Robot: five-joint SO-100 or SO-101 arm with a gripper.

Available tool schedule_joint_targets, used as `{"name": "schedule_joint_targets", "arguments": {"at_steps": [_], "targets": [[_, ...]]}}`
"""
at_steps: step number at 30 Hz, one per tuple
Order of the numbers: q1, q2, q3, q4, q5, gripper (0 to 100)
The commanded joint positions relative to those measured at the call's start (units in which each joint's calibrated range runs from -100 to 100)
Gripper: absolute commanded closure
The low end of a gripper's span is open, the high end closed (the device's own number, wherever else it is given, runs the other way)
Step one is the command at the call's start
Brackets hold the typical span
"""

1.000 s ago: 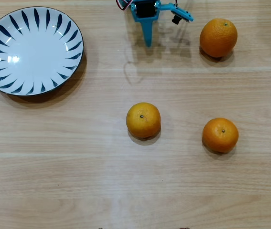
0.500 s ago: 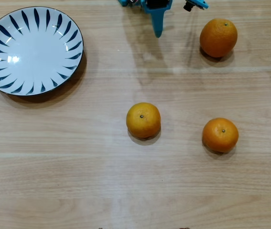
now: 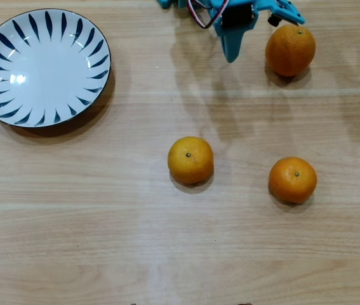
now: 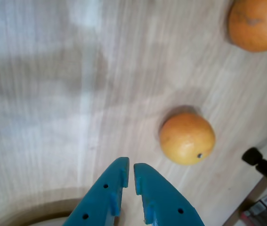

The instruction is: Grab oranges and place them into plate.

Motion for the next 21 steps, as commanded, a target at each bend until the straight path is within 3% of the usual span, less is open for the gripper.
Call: {"name": "schedule_joint_targets", "arguments": {"at_steps": [1, 5, 8, 16, 21], "targets": [[0.60, 7.00, -8.33, -0.54, -3.20, 97], [3.43, 14.69, -14.13, -0.54, -13.76, 98], [4.80, 20.01, -20.47, -0.89, -18.67, 98], [7.78, 30.67, -46.99, -0.89, -19.72, 97], [11.17, 38.53, -65.01, 1.61, -24.47, 97]]}}
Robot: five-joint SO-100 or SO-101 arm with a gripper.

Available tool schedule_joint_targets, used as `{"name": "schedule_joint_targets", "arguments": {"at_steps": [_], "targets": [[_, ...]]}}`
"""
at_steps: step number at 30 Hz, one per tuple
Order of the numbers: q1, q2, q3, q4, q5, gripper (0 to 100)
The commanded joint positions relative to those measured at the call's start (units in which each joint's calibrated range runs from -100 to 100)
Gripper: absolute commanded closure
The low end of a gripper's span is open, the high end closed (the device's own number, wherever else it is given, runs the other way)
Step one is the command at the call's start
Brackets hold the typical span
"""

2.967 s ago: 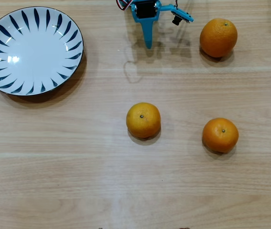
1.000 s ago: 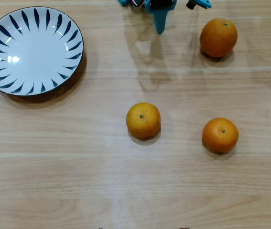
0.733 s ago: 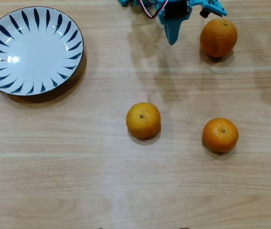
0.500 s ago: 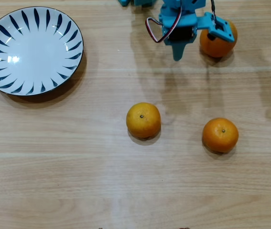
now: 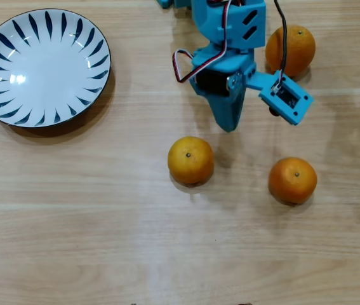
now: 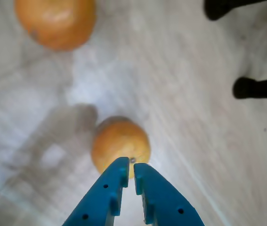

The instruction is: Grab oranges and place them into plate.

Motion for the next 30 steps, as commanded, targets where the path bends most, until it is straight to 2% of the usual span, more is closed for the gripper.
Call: {"name": "schedule_joint_targets", "arguments": {"at_steps": [1, 6, 11, 19, 21, 27, 30], "targets": [[2.79, 3.57, -14.07, 3.15, -2.93, 97], [4.96, 8.05, -17.69, 7.71, -9.05, 97], [5.45, 11.68, -16.88, 7.71, -10.88, 97], [5.53, 13.29, -9.73, 11.49, -17.93, 96], [5.29, 13.37, -9.64, 12.18, -19.14, 92], [4.24, 13.21, -10.00, 13.04, -21.91, 67], [3.92, 13.21, -10.09, 13.04, -23.32, 59]]}}
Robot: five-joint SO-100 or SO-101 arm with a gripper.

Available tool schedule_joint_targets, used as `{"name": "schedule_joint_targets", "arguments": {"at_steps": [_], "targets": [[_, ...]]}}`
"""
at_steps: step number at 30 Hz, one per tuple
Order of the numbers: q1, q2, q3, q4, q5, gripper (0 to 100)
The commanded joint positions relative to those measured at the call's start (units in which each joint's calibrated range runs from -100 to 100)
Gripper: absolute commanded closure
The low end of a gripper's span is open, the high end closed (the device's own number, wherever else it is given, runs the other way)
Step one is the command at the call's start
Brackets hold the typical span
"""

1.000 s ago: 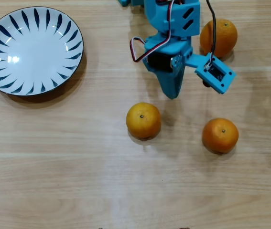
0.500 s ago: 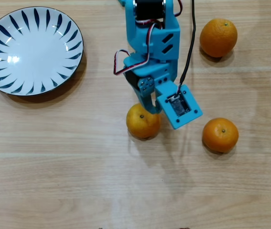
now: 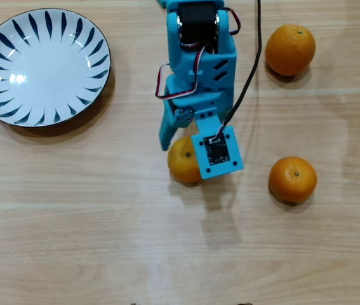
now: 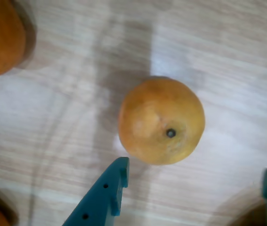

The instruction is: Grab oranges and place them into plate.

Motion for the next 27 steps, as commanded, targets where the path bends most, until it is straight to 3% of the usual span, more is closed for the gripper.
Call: {"name": "schedule_joint_targets", "arguments": {"at_steps": [1, 14, 21, 27], "targets": [[-0.97, -0.84, -0.62, 0.29, -1.25, 58], [-2.42, -1.01, 5.99, -1.43, -2.93, 58], [-2.82, -5.24, 21.29, -15.70, -2.93, 58], [-3.07, -4.82, 23.56, -22.14, -2.98, 58]]}}
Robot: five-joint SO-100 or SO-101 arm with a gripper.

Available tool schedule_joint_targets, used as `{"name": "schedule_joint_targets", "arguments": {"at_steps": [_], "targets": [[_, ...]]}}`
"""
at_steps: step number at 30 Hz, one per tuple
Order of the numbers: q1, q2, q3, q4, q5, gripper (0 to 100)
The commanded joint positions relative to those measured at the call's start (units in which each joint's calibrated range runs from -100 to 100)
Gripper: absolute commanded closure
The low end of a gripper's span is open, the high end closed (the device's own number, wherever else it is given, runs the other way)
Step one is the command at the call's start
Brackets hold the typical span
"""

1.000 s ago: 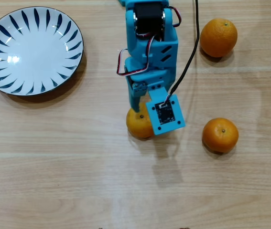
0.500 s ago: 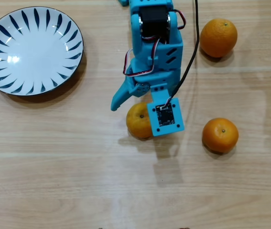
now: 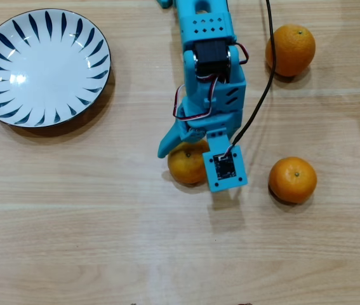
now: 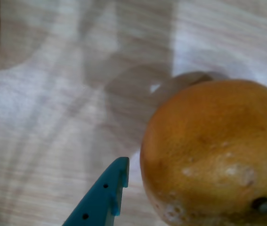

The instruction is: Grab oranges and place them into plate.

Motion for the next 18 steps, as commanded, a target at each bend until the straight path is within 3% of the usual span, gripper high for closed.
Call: {"name": "schedule_joint_targets", "arguments": {"at_steps": [1, 18], "targets": [[-0.03, -3.29, -0.08, -2.85, -0.21, 58], [0.70, 1.36, 2.91, -8.52, -0.21, 58]]}}
